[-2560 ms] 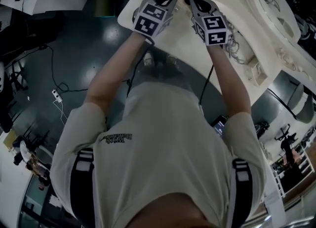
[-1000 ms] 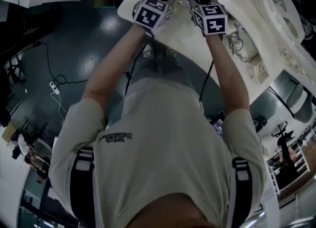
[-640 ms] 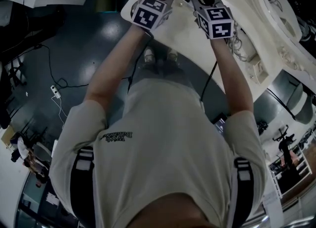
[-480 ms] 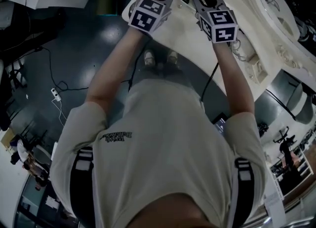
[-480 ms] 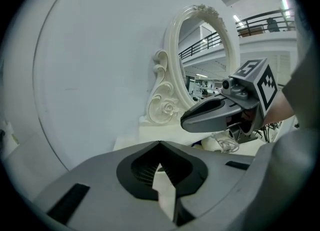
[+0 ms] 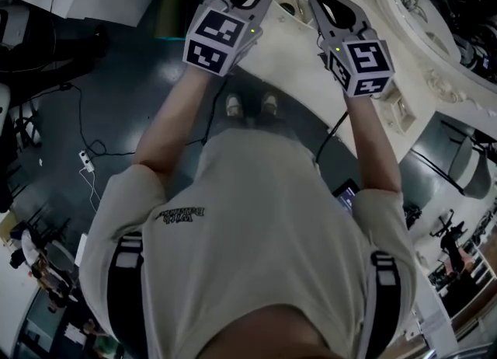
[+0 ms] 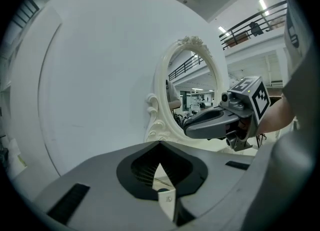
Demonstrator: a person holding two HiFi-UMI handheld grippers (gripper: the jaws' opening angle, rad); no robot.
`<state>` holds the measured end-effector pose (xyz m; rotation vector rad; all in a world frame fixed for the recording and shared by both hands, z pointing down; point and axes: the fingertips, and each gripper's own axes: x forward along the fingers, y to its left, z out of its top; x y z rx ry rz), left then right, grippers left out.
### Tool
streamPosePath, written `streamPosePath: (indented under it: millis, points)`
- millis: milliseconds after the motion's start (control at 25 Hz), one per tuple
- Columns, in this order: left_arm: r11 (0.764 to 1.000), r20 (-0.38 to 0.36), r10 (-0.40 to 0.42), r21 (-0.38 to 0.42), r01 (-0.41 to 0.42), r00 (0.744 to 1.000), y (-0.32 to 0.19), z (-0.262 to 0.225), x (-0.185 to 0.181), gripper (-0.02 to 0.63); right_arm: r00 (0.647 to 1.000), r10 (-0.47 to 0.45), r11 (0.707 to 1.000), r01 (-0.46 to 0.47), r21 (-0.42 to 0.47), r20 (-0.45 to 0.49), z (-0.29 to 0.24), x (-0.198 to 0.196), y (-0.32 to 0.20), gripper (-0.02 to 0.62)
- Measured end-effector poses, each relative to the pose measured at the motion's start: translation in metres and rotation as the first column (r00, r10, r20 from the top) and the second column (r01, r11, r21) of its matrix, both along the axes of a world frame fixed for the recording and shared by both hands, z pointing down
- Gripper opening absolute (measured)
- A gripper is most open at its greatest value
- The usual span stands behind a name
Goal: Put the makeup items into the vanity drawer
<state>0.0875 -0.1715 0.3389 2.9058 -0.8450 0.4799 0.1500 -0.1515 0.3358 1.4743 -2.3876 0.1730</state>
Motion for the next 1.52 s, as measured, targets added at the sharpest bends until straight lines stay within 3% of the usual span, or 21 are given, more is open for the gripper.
streamPosePath:
  millis: [280,560,1120,1520]
  points:
    - [0.994,-0.075,0.0,0.11,0.008,0.997,0.04,-0.065,-0.021,0.014,0.999,-0.017,0.99,0.01,0.142,0.049,-0.069,-0.015,0.046,0.048]
    - [0.984,-0.087,0.021,0.175,-0.006,0.996,0.081,-0.097,-0.037,0.014,0.991,-0.053,0.968,0.022,0.25,0.119,-0.111,-0.031,0.089,0.011]
    - [0.974,-0.111,-0.022,0.223,0.047,0.994,0.135,-0.115,-0.062,0.014,0.955,-0.108,0.979,0.053,0.198,0.278,-0.103,-0.058,0.14,0.003]
    - [0.98,-0.103,-0.029,0.194,0.049,0.994,0.141,-0.1,-0.063,0.014,0.945,-0.137,0.976,0.077,0.203,0.296,-0.103,-0.067,0.143,0.003]
